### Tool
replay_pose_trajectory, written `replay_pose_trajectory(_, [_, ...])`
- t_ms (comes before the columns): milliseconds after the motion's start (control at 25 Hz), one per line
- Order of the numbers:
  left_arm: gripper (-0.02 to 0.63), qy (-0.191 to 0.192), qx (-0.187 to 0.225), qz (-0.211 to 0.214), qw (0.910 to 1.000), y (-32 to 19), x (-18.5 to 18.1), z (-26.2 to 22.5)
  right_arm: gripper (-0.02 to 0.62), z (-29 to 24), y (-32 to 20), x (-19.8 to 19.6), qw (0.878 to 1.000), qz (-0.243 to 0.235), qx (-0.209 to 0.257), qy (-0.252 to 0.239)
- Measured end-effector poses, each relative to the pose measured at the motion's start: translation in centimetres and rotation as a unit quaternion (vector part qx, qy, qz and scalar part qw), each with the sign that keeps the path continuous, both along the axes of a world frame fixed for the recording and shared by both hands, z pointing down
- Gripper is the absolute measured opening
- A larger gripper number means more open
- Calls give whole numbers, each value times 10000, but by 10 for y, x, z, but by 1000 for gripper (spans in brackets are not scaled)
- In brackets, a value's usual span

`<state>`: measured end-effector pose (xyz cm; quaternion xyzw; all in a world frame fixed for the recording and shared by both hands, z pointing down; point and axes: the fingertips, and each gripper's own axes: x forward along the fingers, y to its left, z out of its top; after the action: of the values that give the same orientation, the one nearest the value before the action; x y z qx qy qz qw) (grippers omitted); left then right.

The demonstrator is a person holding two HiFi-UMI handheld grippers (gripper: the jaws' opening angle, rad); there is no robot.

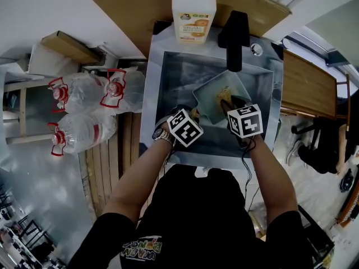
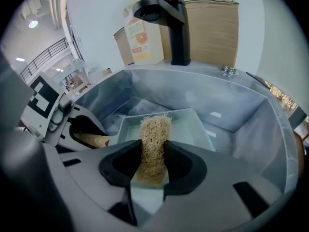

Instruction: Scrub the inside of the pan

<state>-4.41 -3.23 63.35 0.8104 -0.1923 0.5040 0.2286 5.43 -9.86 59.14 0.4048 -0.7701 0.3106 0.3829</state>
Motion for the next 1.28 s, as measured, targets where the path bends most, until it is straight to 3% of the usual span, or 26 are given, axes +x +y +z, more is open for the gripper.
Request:
replay_pose_trajectory(480, [173,-17,3,-2,10000,0,0,1,144,24,44,-40,9976,-515,-460,13])
replay_pose_trajectory(760, [173,-16,-31,-8,10000,2,-1,0,144,41,49,-42,9912,-982,-218,864])
replay_pose_trajectory(1280, [173,-15,-33,-4,10000,2,-1,-1,144,48,27,-7,9883,-691,-48,1359])
